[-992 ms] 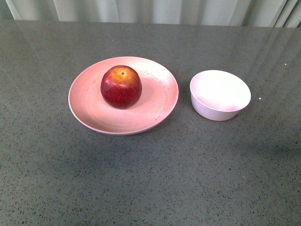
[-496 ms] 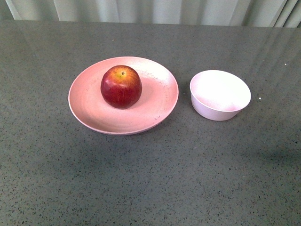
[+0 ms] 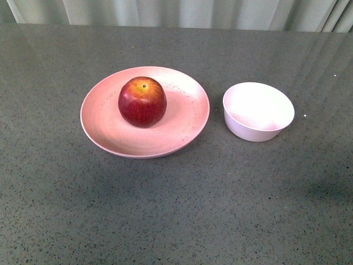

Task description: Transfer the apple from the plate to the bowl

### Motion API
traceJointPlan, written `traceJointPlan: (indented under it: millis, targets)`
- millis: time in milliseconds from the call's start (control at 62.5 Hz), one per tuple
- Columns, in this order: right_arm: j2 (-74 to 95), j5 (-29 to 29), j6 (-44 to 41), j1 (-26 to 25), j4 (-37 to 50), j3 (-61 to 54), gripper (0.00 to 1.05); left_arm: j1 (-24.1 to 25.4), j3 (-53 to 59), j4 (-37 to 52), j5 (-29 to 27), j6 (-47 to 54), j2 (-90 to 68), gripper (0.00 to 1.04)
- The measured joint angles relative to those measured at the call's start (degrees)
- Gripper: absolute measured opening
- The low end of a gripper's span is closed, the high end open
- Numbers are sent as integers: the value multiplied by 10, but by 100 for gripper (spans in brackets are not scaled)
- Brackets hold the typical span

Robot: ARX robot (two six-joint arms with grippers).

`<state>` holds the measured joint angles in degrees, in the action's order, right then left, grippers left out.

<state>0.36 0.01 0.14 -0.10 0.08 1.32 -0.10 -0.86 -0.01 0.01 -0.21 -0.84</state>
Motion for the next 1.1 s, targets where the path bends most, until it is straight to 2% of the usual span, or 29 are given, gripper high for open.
traceJointPlan:
  millis: [96,288,336,368,384,400,416,464,528,560,704,896,992,1104]
  targets:
    - [0,0,0,0,0,0,63,0,0,0,0,0,0,96]
    - [0,0,0,0,0,0,95,0,0,0,0,0,0,96]
    - [0,0,0,0,0,0,97,0,0,0,0,0,0,96]
    - [0,0,0,0,0,0,95,7,-4,-15,26,5,-9,96]
    - [0,0,0,0,0,0,95,22,-17,-50,78,10,-23,96]
    - [0,0,0,0,0,0,95,30,-25,-71,91,11,-33,96]
    - [0,0,0,0,0,0,96,47,-43,-111,152,16,-58,96]
    - [0,-2,0,0,0,0,96,71,-78,-188,257,21,-129,96]
    - [0,0,0,0,0,0,96,66,-88,-210,324,21,-183,96]
    - [0,-2,0,0,0,0,96,56,-89,-203,333,21,-200,96]
    - [0,0,0,0,0,0,96,-8,-101,-105,297,19,-278,96]
    - [0,0,0,0,0,0,96,-122,-149,101,228,0,-491,96]
    - [-1,0,0,0,0,0,96,-182,-180,159,206,0,-580,96]
    - [0,0,0,0,0,0,96,-223,-211,200,191,0,-661,96]
